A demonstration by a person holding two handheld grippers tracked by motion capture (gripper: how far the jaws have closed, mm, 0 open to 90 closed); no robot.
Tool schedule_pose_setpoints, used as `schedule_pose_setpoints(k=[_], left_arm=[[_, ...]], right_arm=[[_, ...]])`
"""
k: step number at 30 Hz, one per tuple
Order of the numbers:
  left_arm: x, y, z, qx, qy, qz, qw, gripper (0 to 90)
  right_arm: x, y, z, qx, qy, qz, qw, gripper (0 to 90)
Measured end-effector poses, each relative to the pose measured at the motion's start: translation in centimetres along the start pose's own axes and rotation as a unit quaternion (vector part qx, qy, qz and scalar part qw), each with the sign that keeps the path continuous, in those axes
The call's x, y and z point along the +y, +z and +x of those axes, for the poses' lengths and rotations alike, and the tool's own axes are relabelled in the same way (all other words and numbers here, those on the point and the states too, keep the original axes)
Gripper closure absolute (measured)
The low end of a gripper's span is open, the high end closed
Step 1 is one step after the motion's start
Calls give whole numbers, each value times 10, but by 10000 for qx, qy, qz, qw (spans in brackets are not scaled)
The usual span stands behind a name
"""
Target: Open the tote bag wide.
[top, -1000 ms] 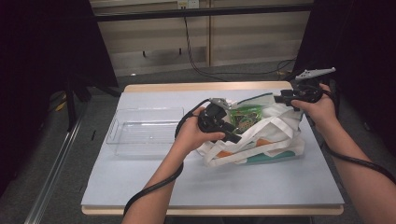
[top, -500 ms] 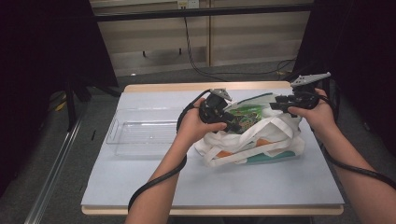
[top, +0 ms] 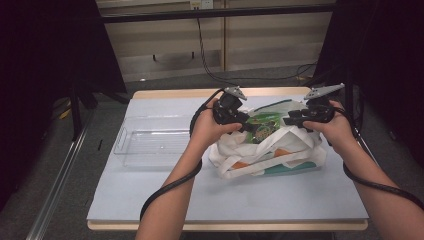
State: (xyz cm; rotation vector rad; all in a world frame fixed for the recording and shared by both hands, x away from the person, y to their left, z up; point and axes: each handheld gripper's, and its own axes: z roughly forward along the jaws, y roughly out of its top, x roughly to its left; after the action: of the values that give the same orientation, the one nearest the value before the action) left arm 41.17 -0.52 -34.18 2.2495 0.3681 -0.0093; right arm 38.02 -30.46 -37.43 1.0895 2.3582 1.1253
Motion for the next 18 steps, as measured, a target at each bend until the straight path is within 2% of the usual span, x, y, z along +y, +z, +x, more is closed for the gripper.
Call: schedule_pose_setpoints(k=[3, 5, 7, 10, 14, 18], left_arm=[[0, -1, 4, 128, 32, 20, 9999, 496], [-1, -2, 7, 191, -5, -52, 9998, 496], [-2, -2, 9, 257, 72, -39, 9996, 496], [-3, -4, 13, 326, 41, -99, 9994, 501], [-4, -4, 16, 470, 85, -68, 9988, 508], [-5, -4, 20, 647, 46, -93, 9979, 530]], right_arm=[[-1, -1, 0, 23, 18, -1, 10000, 618], [-2, -1, 0, 66, 23, -29, 10000, 618], [-3, -2, 0, 64, 23, -19, 10000, 619], [-5, -4, 0, 109, 86, -66, 9999, 625], [-8, -5, 1, 165, 61, -103, 9998, 648], [-12, -6, 3, 220, 63, -105, 9997, 678]])
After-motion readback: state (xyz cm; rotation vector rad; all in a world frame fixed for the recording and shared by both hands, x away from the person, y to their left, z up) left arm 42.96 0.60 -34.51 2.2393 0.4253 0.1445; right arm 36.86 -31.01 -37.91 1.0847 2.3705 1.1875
